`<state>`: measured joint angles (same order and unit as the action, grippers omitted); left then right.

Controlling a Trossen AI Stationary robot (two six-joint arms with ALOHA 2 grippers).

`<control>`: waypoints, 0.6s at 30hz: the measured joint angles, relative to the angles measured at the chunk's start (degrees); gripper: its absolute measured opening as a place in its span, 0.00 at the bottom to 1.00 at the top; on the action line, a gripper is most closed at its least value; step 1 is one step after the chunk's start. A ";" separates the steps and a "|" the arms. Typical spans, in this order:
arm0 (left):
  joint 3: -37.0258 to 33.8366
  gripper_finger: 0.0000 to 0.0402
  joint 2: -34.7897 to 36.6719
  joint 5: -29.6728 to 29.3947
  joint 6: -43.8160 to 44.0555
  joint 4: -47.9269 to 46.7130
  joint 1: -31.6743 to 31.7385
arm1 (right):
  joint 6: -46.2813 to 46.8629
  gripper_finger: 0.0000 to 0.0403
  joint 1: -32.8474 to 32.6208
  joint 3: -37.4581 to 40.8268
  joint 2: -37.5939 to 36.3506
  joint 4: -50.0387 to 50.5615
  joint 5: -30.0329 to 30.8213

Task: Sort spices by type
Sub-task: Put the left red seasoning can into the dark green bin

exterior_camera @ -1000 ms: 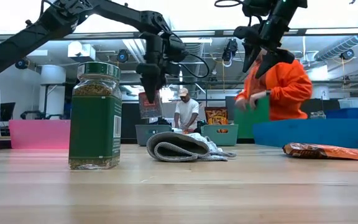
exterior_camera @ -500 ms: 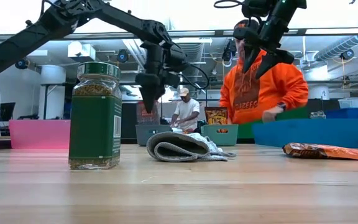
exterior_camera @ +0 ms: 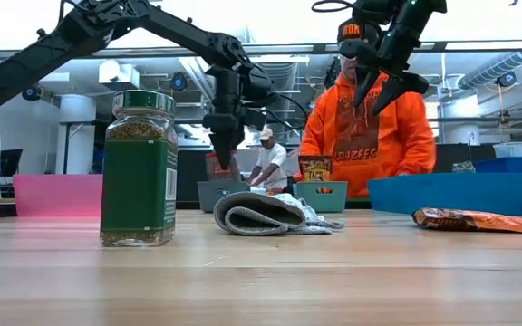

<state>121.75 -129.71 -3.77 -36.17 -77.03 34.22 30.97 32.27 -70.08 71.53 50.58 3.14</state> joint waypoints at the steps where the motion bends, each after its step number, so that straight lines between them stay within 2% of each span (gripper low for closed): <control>1: 0.00 0.48 0.00 -0.02 -0.28 0.59 0.02 | 0.10 0.53 0.00 0.02 0.00 -0.01 0.00; 18: -0.64 0.48 0.00 1.71 -1.64 0.53 0.18 | 2.99 0.53 0.00 0.01 0.17 -0.04 0.00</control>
<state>121.11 -129.71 -2.06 -37.81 -76.49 34.40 33.96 32.27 -70.08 71.70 50.54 3.14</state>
